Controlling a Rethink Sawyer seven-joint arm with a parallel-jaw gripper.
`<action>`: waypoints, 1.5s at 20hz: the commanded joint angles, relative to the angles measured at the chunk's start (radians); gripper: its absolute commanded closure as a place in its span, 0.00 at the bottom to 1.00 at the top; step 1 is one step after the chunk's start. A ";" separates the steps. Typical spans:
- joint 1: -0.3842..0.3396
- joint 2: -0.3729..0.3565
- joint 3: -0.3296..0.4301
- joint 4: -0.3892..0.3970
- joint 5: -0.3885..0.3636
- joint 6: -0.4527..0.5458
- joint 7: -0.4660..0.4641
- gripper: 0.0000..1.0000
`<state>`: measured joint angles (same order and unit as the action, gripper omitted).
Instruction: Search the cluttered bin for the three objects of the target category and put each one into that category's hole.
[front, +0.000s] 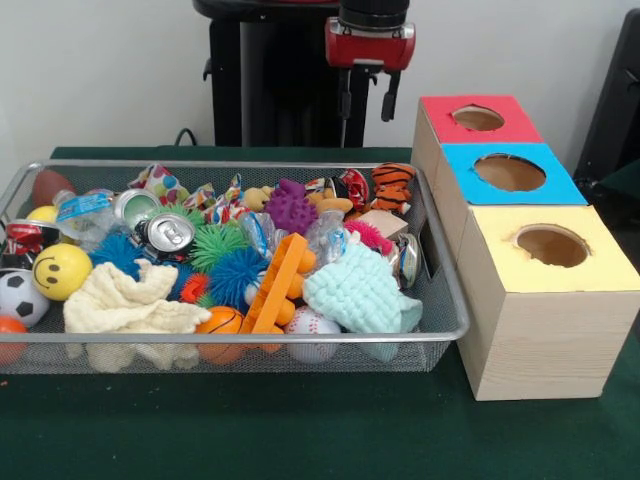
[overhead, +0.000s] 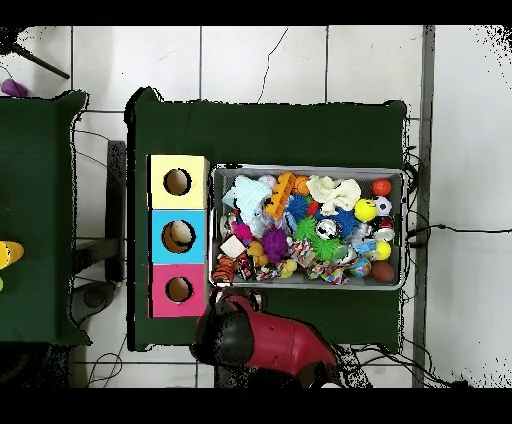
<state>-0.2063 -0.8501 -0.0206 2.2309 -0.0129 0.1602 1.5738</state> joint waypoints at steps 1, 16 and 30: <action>0.008 0.039 0.044 -0.175 0.051 0.134 0.142 0.00; -0.017 0.113 0.062 -0.358 0.027 0.298 0.093 0.00; 0.041 0.241 0.016 -0.687 0.019 0.592 0.135 0.00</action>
<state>-0.1756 -0.6846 -0.0210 1.7595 -0.0125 0.5608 1.5738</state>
